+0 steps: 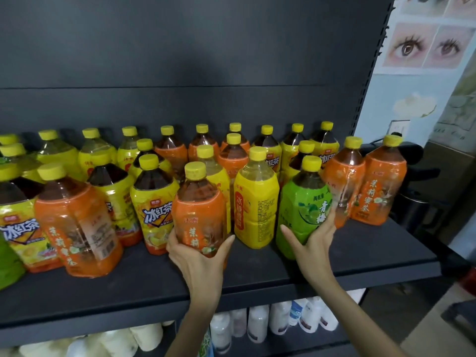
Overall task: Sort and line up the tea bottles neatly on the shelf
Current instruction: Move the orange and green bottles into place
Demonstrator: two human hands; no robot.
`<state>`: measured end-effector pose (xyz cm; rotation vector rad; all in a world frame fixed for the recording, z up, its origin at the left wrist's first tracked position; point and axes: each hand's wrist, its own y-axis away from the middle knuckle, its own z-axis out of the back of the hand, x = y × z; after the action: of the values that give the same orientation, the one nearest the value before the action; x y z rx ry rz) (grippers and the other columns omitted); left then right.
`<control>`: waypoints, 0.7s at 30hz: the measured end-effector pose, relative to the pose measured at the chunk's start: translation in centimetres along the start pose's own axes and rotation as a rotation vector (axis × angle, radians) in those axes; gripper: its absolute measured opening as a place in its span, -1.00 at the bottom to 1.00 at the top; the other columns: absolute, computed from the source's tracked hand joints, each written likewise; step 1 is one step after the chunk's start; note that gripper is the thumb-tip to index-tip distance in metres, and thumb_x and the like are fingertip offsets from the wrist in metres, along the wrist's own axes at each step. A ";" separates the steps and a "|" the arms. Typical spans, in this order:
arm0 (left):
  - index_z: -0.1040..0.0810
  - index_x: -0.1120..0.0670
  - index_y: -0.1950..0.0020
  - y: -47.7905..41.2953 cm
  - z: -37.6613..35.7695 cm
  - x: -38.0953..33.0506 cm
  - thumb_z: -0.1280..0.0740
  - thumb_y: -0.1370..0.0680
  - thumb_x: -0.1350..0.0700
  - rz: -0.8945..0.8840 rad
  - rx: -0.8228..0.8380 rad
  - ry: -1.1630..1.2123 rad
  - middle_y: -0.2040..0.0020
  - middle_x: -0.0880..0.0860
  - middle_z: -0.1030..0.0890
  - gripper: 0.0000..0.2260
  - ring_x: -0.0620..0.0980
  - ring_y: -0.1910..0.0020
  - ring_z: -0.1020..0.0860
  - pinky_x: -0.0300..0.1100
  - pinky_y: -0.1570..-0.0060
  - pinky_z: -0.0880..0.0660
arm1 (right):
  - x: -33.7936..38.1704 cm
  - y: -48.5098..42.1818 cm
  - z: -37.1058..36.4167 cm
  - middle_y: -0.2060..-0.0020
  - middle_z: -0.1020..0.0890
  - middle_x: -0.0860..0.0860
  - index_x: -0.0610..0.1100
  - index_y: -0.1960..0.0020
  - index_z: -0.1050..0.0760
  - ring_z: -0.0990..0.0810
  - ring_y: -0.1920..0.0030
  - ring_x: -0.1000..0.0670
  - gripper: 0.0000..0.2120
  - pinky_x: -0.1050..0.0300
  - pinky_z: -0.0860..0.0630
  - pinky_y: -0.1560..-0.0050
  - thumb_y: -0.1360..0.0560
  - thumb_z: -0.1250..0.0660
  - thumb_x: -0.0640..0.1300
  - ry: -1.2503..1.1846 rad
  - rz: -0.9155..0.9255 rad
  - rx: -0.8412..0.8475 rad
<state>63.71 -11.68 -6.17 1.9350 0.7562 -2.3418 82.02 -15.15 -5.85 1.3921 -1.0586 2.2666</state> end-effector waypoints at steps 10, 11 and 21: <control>0.41 -0.14 -0.48 -0.1 -0.8 1.9 -0.29 -0.48 -0.08 -0.363 0.064 -0.308 -0.46 0.30 0.04 -0.10 0.34 -0.42 -0.04 0.29 -0.32 -0.18 | -1.9 0.4 0.6 -0.44 -0.05 -0.09 0.25 -0.50 0.19 -0.14 -0.38 0.10 -0.12 0.14 -0.24 -0.31 -0.49 -0.38 -0.12 0.174 0.283 -0.043; 0.39 -0.12 -0.49 -0.2 -1.0 1.9 -0.30 -0.48 -0.07 -0.369 0.042 -0.312 -0.46 0.30 0.02 -0.09 0.34 -0.41 -0.07 0.30 -0.30 -0.22 | -2.0 0.3 0.4 -0.44 -0.06 -0.10 0.25 -0.50 0.19 -0.14 -0.37 0.12 -0.11 0.16 -0.25 -0.29 -0.48 -0.38 -0.11 0.185 0.292 -0.049; 0.31 0.13 -0.52 -2.4 -3.6 1.9 -0.26 -0.46 -0.16 -0.380 0.012 -0.466 -0.34 0.39 -0.17 -0.09 0.45 -0.21 -0.36 0.25 -0.13 -0.42 | -2.2 -2.1 -1.7 -0.41 -0.12 -0.26 0.20 -0.48 0.21 -0.22 -0.40 -0.24 -0.14 0.08 -0.32 -0.13 -0.48 -0.37 -0.07 0.273 0.296 -0.084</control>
<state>65.85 -7.68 -7.53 1.2393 1.1304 -2.8503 83.20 -12.14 -7.25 0.9083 -1.3172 2.4913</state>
